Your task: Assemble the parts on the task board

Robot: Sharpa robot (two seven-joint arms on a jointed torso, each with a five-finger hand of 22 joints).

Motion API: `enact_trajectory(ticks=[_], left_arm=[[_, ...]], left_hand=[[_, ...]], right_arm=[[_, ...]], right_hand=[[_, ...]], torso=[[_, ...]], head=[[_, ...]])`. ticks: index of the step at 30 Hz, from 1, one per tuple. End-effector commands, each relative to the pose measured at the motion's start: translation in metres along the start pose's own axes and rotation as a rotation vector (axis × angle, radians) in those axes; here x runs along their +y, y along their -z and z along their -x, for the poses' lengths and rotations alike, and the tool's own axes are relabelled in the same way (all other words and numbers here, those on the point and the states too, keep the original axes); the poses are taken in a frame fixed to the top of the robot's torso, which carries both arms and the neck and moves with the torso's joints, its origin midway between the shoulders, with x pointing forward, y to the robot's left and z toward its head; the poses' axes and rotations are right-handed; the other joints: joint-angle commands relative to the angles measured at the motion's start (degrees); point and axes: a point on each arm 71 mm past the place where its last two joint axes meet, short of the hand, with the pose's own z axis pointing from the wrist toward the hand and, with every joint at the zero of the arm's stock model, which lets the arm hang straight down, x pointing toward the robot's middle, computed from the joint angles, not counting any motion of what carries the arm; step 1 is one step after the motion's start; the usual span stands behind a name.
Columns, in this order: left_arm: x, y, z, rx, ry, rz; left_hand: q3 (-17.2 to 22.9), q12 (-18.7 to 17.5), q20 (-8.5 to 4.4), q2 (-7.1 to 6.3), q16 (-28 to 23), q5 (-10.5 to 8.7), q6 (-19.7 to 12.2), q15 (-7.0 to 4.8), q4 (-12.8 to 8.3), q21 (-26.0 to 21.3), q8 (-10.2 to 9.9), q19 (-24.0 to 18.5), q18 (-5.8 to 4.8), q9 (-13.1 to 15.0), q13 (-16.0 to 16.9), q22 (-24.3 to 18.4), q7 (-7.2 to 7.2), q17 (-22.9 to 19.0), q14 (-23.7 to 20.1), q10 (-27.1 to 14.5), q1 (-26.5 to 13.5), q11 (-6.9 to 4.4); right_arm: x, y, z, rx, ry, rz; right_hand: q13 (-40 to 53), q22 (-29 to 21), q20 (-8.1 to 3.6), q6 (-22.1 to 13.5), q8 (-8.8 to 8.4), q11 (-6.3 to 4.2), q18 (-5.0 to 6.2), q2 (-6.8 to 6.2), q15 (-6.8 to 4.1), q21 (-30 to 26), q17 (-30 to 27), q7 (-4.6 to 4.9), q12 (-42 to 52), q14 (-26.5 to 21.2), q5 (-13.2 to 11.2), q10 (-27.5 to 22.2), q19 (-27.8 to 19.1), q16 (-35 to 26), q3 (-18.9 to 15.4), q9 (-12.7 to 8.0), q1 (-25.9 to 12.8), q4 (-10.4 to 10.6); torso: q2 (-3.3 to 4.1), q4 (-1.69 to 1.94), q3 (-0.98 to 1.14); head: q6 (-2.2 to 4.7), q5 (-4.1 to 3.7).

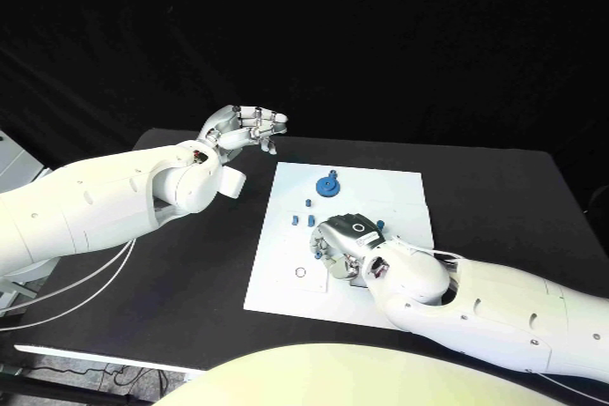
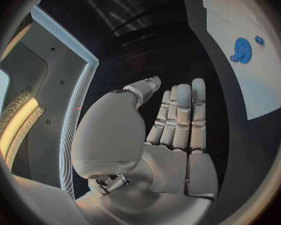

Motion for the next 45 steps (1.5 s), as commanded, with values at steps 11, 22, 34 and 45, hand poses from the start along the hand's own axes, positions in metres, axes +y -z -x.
enact_trajectory(ticks=[11, 22, 34, 45], left_arm=[[-0.001, 0.000, -0.001, 0.011, 0.001, -0.006], [-0.001, 0.000, 0.000, 0.010, 0.001, -0.005], [-0.002, 0.001, 0.000, 0.018, 0.004, -0.010], [-0.002, 0.001, -0.001, 0.027, 0.008, -0.014]], left_hand=[[-0.35, 0.37, 0.04, 0.08, 0.38, 0.22, -0.59, 0.34, -0.11, -0.24, 0.43, 0.52, 0.84, -0.08, 0.09, -0.09, 0.39, -0.04, -0.29, -0.72, 0.51, 0.02], [-0.32, 0.41, 0.04, 0.12, 0.38, 0.22, -0.60, 0.34, -0.13, -0.25, 0.45, 0.52, 0.84, -0.08, 0.09, -0.10, 0.39, -0.04, -0.30, -0.75, 0.56, 0.02], [-0.35, 0.54, 0.05, 0.09, 0.41, 0.20, -0.67, 0.34, -0.17, -0.26, 0.54, 0.53, 0.84, -0.09, 0.11, -0.12, 0.40, -0.06, -0.34, -0.85, 0.64, 0.03], [-0.45, 0.58, 0.07, -0.04, 0.41, 0.18, -0.76, 0.37, -0.17, -0.28, 0.57, 0.52, 0.84, -0.11, 0.11, -0.14, 0.41, -0.07, -0.38, -0.97, 0.58, 0.06]], right_arm=[[-0.004, 0.005, -0.001, -0.012, -0.001, -0.007], [-0.009, 0.017, 0.007, -0.059, -0.027, -0.019], [-0.044, 0.040, 0.048, -0.075, -0.069, -0.075], [-0.096, 0.048, 0.077, -0.062, -0.027, -0.172]], right_hand=[[-2.33, 11.30, 1.42, -4.23, -3.14, 1.67, 0.84, -1.32, 1.55, -6.37, -2.42, 0.18, -1.59, 2.14, 0.46, -6.93, 1.63, -1.61, 1.39, -0.69, -1.54, -1.36], [-3.03, 10.61, 1.72, -4.98, -3.67, 2.12, 1.26, -1.86, 1.90, -8.61, -3.75, -0.26, -1.36, 1.72, 0.35, -8.73, 0.92, -2.37, 1.32, -0.67, -2.04, -1.52], [-3.98, 9.87, 1.87, -5.46, -4.42, 1.86, 1.46, -2.84, 1.91, -10.20, -4.76, -0.72, 0.53, 1.51, -3.23, -10.13, 0.77, -2.93, -7.16, -0.28, -5.99, 0.81], [-5.81, 7.27, 2.82, -8.28, -8.32, 3.17, 2.59, -0.15, 2.98, -17.89, -7.02, -2.70, 5.55, 0.16, -6.43, -19.23, -0.72, -3.69, -31.56, -1.51, 5.86, 15.10]], torso=[[-0.06, 0.01, 0.03], [-0.07, -0.05, -0.02], [-0.14, -0.10, -0.06], [-0.08, 0.05, 0.02]], head=[[0.01, -0.18], [0.01, -0.80], [0.01, -2.33], [0.01, -3.29]])
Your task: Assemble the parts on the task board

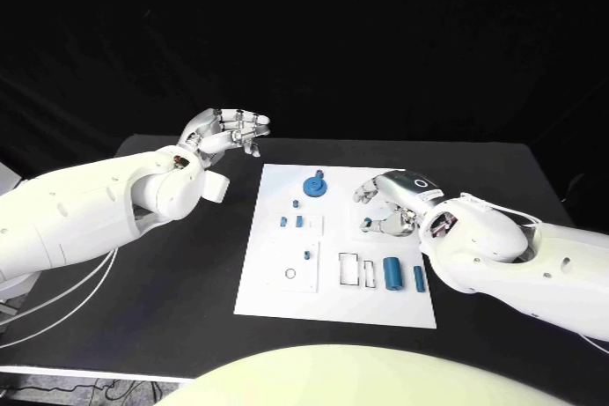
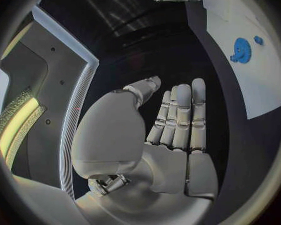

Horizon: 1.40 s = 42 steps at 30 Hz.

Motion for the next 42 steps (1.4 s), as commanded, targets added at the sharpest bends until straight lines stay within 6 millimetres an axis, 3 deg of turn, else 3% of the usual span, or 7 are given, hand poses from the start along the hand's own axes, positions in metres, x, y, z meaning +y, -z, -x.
enact_trajectory(ticks=[1, 6, 10, 14, 22, 27, 42], left_arm=[[-0.002, -0.001, -0.003, 0.025, 0.009, -0.016], [-0.002, -0.001, -0.004, 0.026, 0.009, -0.017], [-0.002, -0.001, -0.003, 0.025, 0.009, -0.017], [-0.002, 0.000, -0.003, 0.024, 0.008, -0.017], [-0.002, 0.000, -0.003, 0.022, 0.007, -0.015], [-0.002, -0.001, -0.002, 0.020, 0.006, -0.013], [-0.001, 0.000, 0.000, 0.016, 0.005, -0.008]], left_hand=[[-0.29, 0.34, 0.07, -0.04, 0.19, 0.18, -0.35, 0.15, 0.00, -0.29, 0.34, 0.52, 0.84, -0.07, 0.08, -0.09, 0.40, -0.07, -0.16, -0.35, 0.58, -0.14], [-0.29, 0.34, 0.07, -0.04, 0.19, 0.18, -0.35, 0.15, 0.00, -0.29, 0.34, 0.52, 0.84, -0.07, 0.08, -0.09, 0.40, -0.07, -0.16, -0.35, 0.58, -0.14], [-0.33, 0.38, 0.08, -0.08, 0.19, 0.18, -0.41, 0.17, 0.01, -0.32, 0.37, 0.51, 0.83, -0.08, 0.08, -0.11, 0.41, -0.09, -0.21, -0.44, 0.56, -0.13], [-0.33, 0.38, 0.08, -0.08, 0.19, 0.18, -0.41, 0.17, 0.01, -0.32, 0.37, 0.51, 0.83, -0.08, 0.08, -0.11, 0.41, -0.09, -0.21, -0.44, 0.56, -0.13], [-0.33, 0.38, 0.08, -0.08, 0.19, 0.18, -0.41, 0.17, 0.01, -0.32, 0.37, 0.51, 0.83, -0.08, 0.08, -0.11, 0.41, -0.09, -0.21, -0.44, 0.56, -0.13], [-0.33, 0.45, 0.09, -0.03, 0.20, 0.20, -0.46, 0.18, 0.04, -0.34, 0.42, 0.50, 0.84, -0.10, 0.09, -0.13, 0.41, -0.10, -0.25, -0.53, 0.57, -0.12], [-0.32, 0.52, 0.10, 0.05, 0.21, 0.22, -0.50, 0.19, 0.09, -0.36, 0.47, 0.49, 0.84, -0.11, 0.09, -0.14, 0.43, -0.11, -0.27, -0.59, 0.56, -0.11]], right_arm=[[-0.007, -0.002, -0.004, 0.072, 0.001, -0.002], [-0.017, -0.006, -0.008, 0.125, 0.031, -0.034], [-0.021, -0.009, -0.010, 0.151, 0.044, -0.049], [-0.022, -0.011, -0.013, 0.173, 0.047, -0.052], [-0.017, -0.016, -0.019, 0.176, 0.015, -0.038], [-0.015, -0.018, -0.021, 0.160, -0.015, -0.028], [-0.015, -0.020, -0.026, 0.164, 0.004, -0.030]], right_hand=[[-0.52, 7.22, 0.26, -0.90, -0.66, 0.28, 0.80, -0.46, 0.64, -1.52, -0.37, -0.32, 1.38, 0.13, -0.57, -1.89, -0.21, -0.37, -3.47, -0.16, 3.07, 4.61], [-1.51, 5.27, 0.60, -2.62, -1.66, 0.93, 1.67, -1.14, 1.13, -7.00, -1.36, -1.22, 1.75, -0.27, -2.34, -5.17, -1.39, -0.66, -6.62, -0.50, 2.96, 4.96], [-1.54, 5.32, 0.63, -2.28, -1.47, 0.87, 1.61, -0.67, 1.11, -6.67, -1.13, -0.99, 2.28, -0.21, -2.42, -5.01, -1.22, -0.53, -6.40, -0.42, 3.13, 4.94], [-1.50, 5.72, 0.27, -1.52, -1.09, 0.21, 1.33, 0.56, 0.56, -4.97, 0.07, -0.61, 4.62, 0.48, -2.52, -3.33, -0.33, 0.26, -5.00, -0.33, 3.59, 4.81], [-1.24, 6.85, -0.86, -0.36, -0.66, -1.22, 0.70, 2.40, -0.66, -1.34, 2.02, -0.31, 7.74, 1.81, -1.64, 1.04, 1.23, 1.38, -2.87, -0.43, 3.81, 4.60], [-1.32, 7.70, -1.36, 0.79, -0.32, -1.77, 0.28, 3.57, -1.15, 0.98, 1.99, 0.27, 8.03, 1.95, -0.85, 3.54, 1.93, 1.32, -1.01, -0.58, 4.08, 4.59], [-1.97, 8.66, -1.95, 4.73, 1.02, -2.33, -0.10, 4.03, -1.69, 3.09, 2.42, 0.93, 5.83, 2.18, -0.10, 7.24, 2.50, 1.47, 4.48, -0.64, 4.96, 4.46]], torso=[[0.03, 0.10, 0.05], [0.14, 0.16, 0.06], [0.15, 0.16, 0.07], [0.18, 0.17, 0.00], [0.11, 0.08, 0.08], [0.16, 0.21, 0.07], [0.16, 0.09, 0.11]], head=[[0.01, -0.22], [0.01, -0.38], [0.01, -0.37], [0.01, -0.38], [0.01, -0.17], [0.01, -0.05], [0.01, -0.10]])
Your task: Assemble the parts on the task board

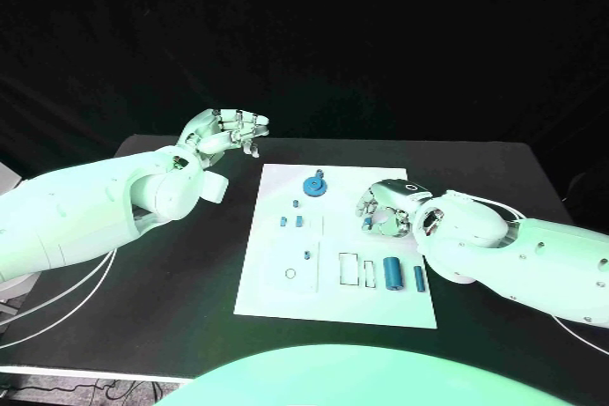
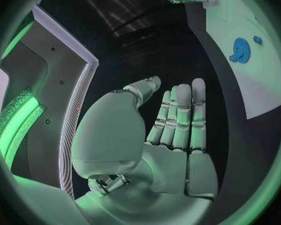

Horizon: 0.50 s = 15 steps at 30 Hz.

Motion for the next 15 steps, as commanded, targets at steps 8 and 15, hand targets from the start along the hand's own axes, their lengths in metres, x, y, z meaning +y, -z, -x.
enact_trajectory(ticks=[8, 15], left_arm=[[-0.0013, -0.0001, -0.0008, 0.012, 0.003, -0.006], [-0.0012, 0.0000, -0.0008, 0.013, 0.003, -0.004]], left_hand=[[-0.32, 0.27, 0.10, 0.05, 0.21, 0.22, -0.51, 0.19, 0.09, -0.36, 0.26, 0.49, 0.84, -0.06, 0.06, -0.09, 0.44, -0.07, -0.27, -0.39, 0.56, 0.10], [-0.31, 0.35, 0.11, 0.14, 0.25, 0.23, -0.55, 0.20, 0.13, -0.37, 0.33, 0.51, 0.84, -0.07, 0.06, -0.10, 0.45, -0.07, -0.27, -0.46, 0.57, 0.11]], right_arm=[[0.0013, -0.0003, -0.0027, 0.003, 0.029, 0.010], [0.0015, 0.0004, -0.0026, -0.004, 0.035, 0.011]], right_hand=[[-0.18, 8.69, -0.29, 0.78, 0.31, 0.18, -1.02, 0.00, -0.50, 0.19, 0.32, 0.06, -0.73, 2.14, 0.32, 0.59, 2.06, 0.26, 1.35, -0.08, 0.44, -0.07], [-0.33, 8.72, -0.22, 0.87, 0.26, 0.39, -1.04, -0.58, -0.35, 0.15, 0.63, 0.08, -1.38, 2.22, 0.34, 0.24, 2.02, 0.44, 1.98, -0.16, 0.27, -0.05]], torso=[[-0.04, 0.03, 0.01], [-0.03, 0.01, -0.02]], head=[[0.01, -0.05], [0.01, -0.25]])
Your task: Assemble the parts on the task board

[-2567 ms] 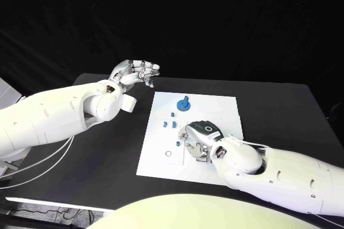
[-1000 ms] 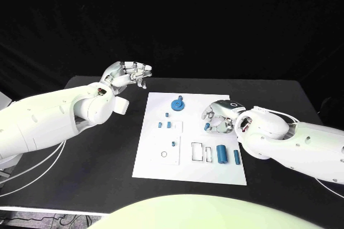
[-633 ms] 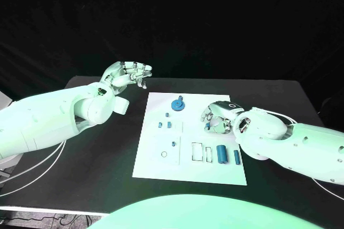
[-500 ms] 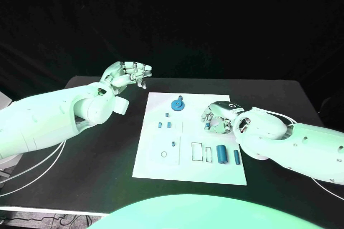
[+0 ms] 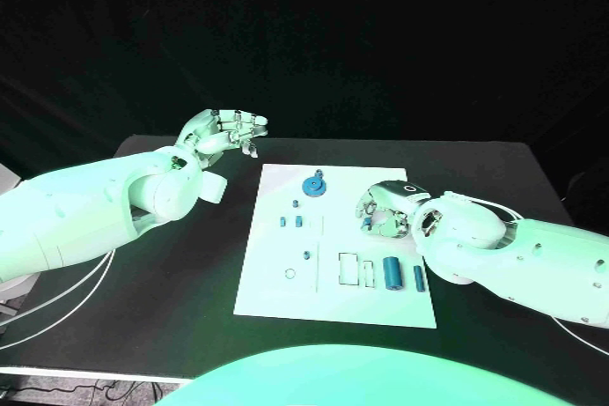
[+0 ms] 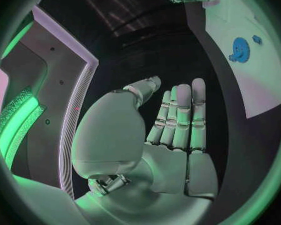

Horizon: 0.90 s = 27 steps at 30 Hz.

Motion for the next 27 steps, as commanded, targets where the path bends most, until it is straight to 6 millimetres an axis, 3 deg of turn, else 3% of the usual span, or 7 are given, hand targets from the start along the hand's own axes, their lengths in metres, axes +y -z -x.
enact_trajectory(ticks=[1, 10, 12, 18, 27], left_arm=[[-0.0013, -0.0004, -0.0017, 0.015, 0.004, -0.006], [-0.0012, -0.0001, -0.0012, 0.014, 0.004, -0.004], [-0.0012, 0.0000, -0.0010, 0.014, 0.004, -0.004], [-0.0012, 0.0001, -0.0008, 0.014, 0.003, -0.003], [-0.0011, 0.0002, -0.0004, 0.013, 0.003, -0.003]], left_hand=[[-0.31, 0.35, 0.11, 0.14, 0.25, 0.23, -0.54, 0.20, 0.13, -0.37, 0.33, 0.50, 0.84, -0.08, 0.07, -0.11, 0.45, -0.08, -0.27, -0.47, 0.57, 0.11], [-0.29, 0.40, 0.11, 0.21, 0.26, 0.23, -0.53, 0.20, 0.16, -0.38, 0.38, 0.51, 0.84, -0.08, 0.08, -0.12, 0.45, -0.08, -0.27, -0.49, 0.56, 0.12], [-0.30, 0.43, 0.12, 0.24, 0.27, 0.23, -0.55, 0.21, 0.20, -0.38, 0.40, 0.51, 0.84, -0.08, 0.08, -0.12, 0.46, -0.08, -0.27, -0.51, 0.54, 0.12], [-0.30, 0.43, 0.12, 0.24, 0.27, 0.23, -0.55, 0.21, 0.20, -0.38, 0.40, 0.51, 0.84, -0.08, 0.08, -0.12, 0.46, -0.08, -0.27, -0.51, 0.54, 0.12], [-0.30, 0.49, 0.13, 0.31, 0.30, 0.23, -0.57, 0.22, 0.28, -0.39, 0.45, 0.53, 0.84, -0.09, 0.08, -0.13, 0.48, -0.09, -0.26, -0.56, 0.48, 0.13]], right_arm=[[0.0019, 0.0006, -0.0001, -0.005, 0.022, 0.012], [0.0023, 0.0019, 0.0002, -0.014, 0.025, 0.013], [0.0026, 0.0021, 0.0002, -0.016, 0.024, 0.014], [0.0042, 0.0027, -0.0001, -0.020, 0.021, 0.021], [0.0041, 0.0029, 0.0005, -0.033, 0.026, 0.017]], right_hand=[[-0.08, 8.74, -0.21, 0.55, 0.28, 0.20, -1.04, -0.43, -0.34, 0.16, 0.11, 0.06, -0.35, 2.23, 0.35, 0.01, 2.02, 0.24, 0.44, -0.07, 0.06, 0.02], [0.09, 9.53, -0.32, 2.13, 0.91, -0.22, -1.36, -0.33, -0.62, 2.18, 0.05, 0.40, -0.75, 2.20, 0.44, 1.83, 2.43, 0.24, 3.53, 0.11, 0.46, -0.26], [0.15, 9.91, -0.48, 2.74, 1.10, -0.39, -1.51, -0.44, -0.85, 3.04, 0.01, 0.50, -1.20, 2.18, -2.59, 2.84, 2.60, 0.21, 6.31, 0.17, 0.61, -0.30], [0.81, 11.14, -0.83, 4.71, 2.15, -1.02, -2.08, -0.15, -1.25, 6.55, 0.03, 0.27, -1.02, 2.19, -2.27, 5.92, 3.30, 0.18, 9.55, 0.79, 0.13, -0.83], [1.65, 12.35, -1.31, 5.64, 2.88, -1.68, -2.69, -0.36, -1.78, 10.12, 0.03, 0.01, -1.21, 2.21, -2.58, 8.63, 3.99, 0.14, 11.75, 1.55, 0.01, -2.65]], torso=[[0.01, -0.03, -0.02], [-0.03, 0.04, -0.05], [-0.02, 0.03, -0.04], [-0.01, -0.01, -0.05], [-0.01, 0.03, -0.03]], head=[[0.01, -0.03], [0.01, -0.19], [0.01, -0.22], [0.01, -0.28], [0.01, -0.48]])
